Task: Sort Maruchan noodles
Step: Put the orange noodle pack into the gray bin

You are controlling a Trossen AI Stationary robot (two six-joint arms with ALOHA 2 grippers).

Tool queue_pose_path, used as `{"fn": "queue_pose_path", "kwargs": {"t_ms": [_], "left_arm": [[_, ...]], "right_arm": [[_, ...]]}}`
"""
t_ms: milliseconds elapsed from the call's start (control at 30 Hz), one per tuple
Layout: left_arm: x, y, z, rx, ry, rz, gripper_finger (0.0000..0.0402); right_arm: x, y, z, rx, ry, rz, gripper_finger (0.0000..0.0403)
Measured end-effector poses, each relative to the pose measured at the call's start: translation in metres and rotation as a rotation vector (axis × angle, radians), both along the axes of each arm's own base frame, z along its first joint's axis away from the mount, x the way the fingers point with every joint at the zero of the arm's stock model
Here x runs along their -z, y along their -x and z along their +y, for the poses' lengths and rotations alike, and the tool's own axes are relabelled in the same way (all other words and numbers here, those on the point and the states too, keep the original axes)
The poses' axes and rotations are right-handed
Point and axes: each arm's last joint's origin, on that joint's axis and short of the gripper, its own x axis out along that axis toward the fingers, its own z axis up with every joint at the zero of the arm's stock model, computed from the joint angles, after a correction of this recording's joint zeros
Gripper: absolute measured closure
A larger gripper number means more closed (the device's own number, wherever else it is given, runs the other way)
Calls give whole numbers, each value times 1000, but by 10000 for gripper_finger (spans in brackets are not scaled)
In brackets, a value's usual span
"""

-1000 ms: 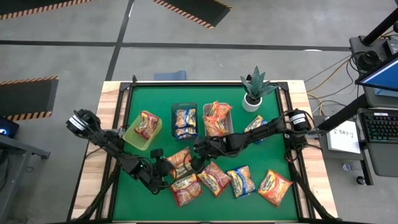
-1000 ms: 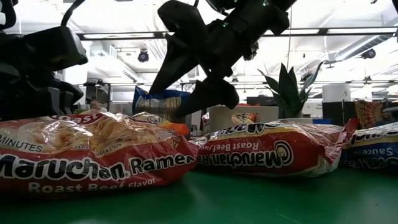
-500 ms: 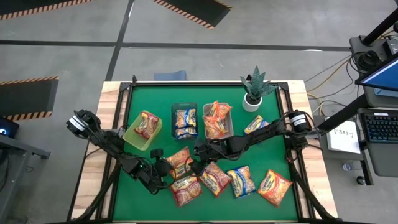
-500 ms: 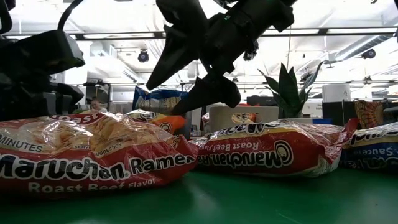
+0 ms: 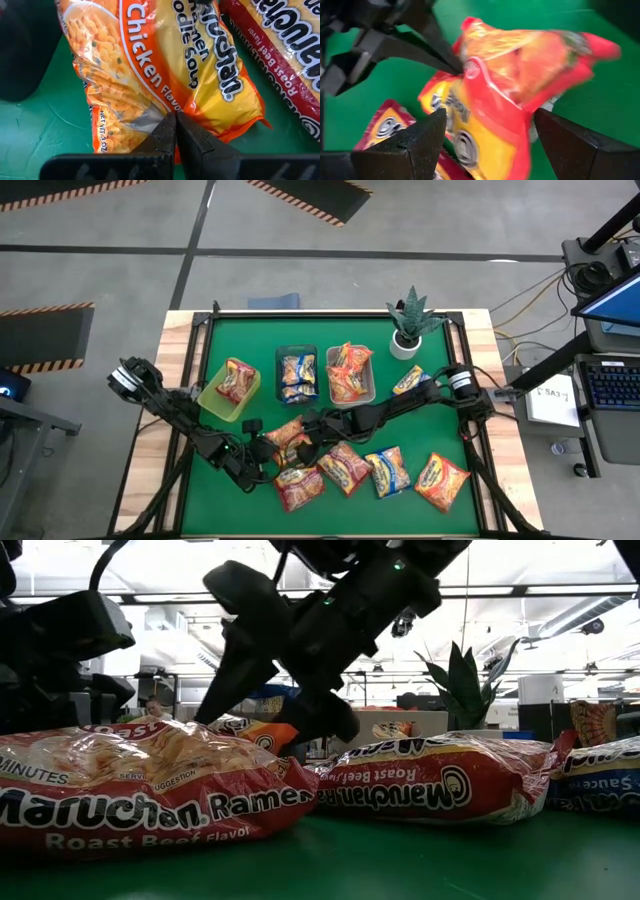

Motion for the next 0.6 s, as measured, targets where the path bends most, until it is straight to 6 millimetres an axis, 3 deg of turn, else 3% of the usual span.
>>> {"fn": "queue_pose_path", "kwargs": {"t_ms": [233,600], "left_arm": [[0,-1,-1,-1,0,-20,402],[-4,-3,-5,-1,-10,-86,402]], "right_arm": [[-6,-11,-1,-35,15,-25,145],[-7,-12,-10,-66,31,-24,317]]}}
